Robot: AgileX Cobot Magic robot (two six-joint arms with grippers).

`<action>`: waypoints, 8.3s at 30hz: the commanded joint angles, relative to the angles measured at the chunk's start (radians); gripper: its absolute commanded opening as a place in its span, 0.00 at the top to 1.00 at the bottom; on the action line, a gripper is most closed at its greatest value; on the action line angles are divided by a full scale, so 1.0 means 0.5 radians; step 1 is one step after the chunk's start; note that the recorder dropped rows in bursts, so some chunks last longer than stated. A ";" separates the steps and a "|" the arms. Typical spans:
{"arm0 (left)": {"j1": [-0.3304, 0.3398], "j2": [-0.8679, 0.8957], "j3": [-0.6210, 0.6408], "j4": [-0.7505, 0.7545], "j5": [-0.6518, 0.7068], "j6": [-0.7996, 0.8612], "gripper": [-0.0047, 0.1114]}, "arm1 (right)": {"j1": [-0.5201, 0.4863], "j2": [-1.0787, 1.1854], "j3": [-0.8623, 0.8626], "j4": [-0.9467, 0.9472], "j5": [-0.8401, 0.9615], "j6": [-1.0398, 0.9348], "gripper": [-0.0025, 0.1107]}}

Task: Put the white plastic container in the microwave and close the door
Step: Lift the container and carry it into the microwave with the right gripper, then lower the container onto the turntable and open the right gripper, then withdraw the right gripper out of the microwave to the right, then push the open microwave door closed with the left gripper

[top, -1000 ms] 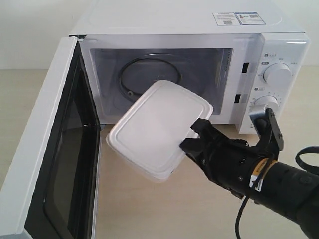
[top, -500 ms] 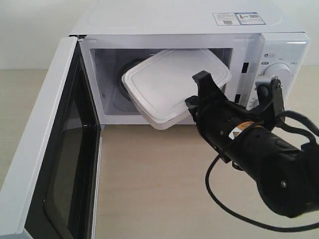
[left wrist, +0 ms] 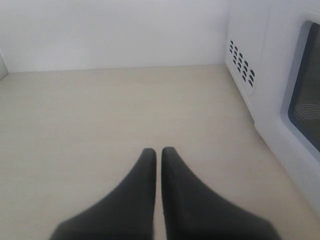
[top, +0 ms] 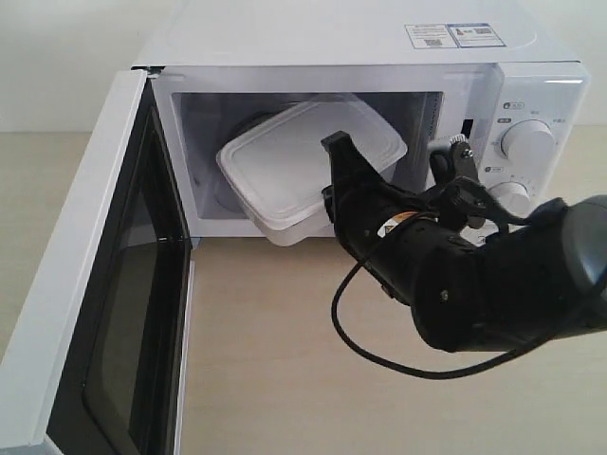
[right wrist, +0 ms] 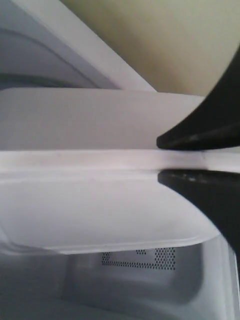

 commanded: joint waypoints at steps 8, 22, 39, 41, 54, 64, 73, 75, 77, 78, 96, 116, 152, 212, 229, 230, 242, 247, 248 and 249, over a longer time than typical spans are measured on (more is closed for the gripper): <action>0.003 -0.005 0.008 -0.013 0.001 -0.012 0.92 | -0.033 0.209 -0.277 0.242 -0.065 -0.123 0.98; 0.003 -0.005 0.008 -0.013 0.001 -0.012 0.92 | -0.136 0.209 -0.340 0.219 -0.089 -0.196 0.98; 0.003 -0.005 0.008 -0.013 0.001 -0.012 0.92 | -0.160 0.353 -0.606 0.035 0.132 -0.182 0.98; 0.003 -0.005 0.008 -0.013 0.001 -0.012 0.92 | -0.160 0.387 -0.616 0.005 0.119 -0.187 0.98; 0.003 -0.005 0.008 -0.013 0.001 -0.012 0.92 | -0.181 0.395 -0.616 0.003 -0.021 -0.093 0.98; 0.003 -0.005 0.008 -0.013 0.001 -0.012 0.92 | -0.185 0.395 -0.616 0.166 0.024 -0.092 0.52; 0.003 -0.005 0.008 -0.013 0.001 -0.012 0.92 | -0.185 0.367 -0.612 0.149 0.151 -0.092 0.59; 0.003 -0.005 0.008 -0.013 0.001 -0.012 0.92 | -0.185 0.343 -0.607 0.149 0.237 -0.145 0.60; 0.003 -0.005 0.008 -0.013 0.001 -0.012 0.92 | -0.185 0.308 -0.574 0.149 0.246 -0.178 0.60; 0.003 -0.005 0.008 -0.013 0.001 -0.012 0.92 | -0.185 0.281 -0.545 0.149 0.246 -0.186 0.60; 0.003 -0.005 0.008 -0.013 0.001 -0.012 0.92 | -0.185 -0.045 -0.216 -1.271 0.769 -0.713 0.98; 0.003 -0.005 0.008 -0.013 0.001 -0.012 0.92 | -0.185 0.398 -0.461 -0.998 0.294 -1.562 0.98; 0.003 -0.005 0.008 -0.013 0.001 -0.012 0.92 | 0.000 -0.510 0.393 -0.764 0.141 -1.871 0.98; 0.003 0.737 -1.028 -2.528 0.784 2.664 0.92 | 0.000 -1.146 1.481 0.287 -1.047 -2.202 0.98; 0.003 1.106 -1.032 -1.839 0.316 1.839 0.92 | -0.624 -1.763 1.057 0.497 -0.257 -3.015 0.98; 0.003 1.106 -1.032 -1.874 0.297 1.839 0.92 | -0.690 -1.806 1.057 0.493 -0.191 -2.989 0.98; 0.003 1.106 -1.045 -2.098 0.429 1.811 0.92 | -0.817 -1.942 1.061 0.481 -0.060 -2.949 0.98; 0.003 1.123 -1.148 -2.032 0.780 1.804 0.92 | -0.817 -1.942 1.061 0.481 0.098 -2.949 0.98; 0.003 1.168 -1.226 -1.881 0.933 1.646 0.92 | -0.817 -1.942 1.061 0.476 0.183 -2.938 0.98; 0.003 1.207 -1.275 -1.764 1.023 1.491 0.92 | -0.817 -1.942 1.061 0.470 0.219 -2.921 0.98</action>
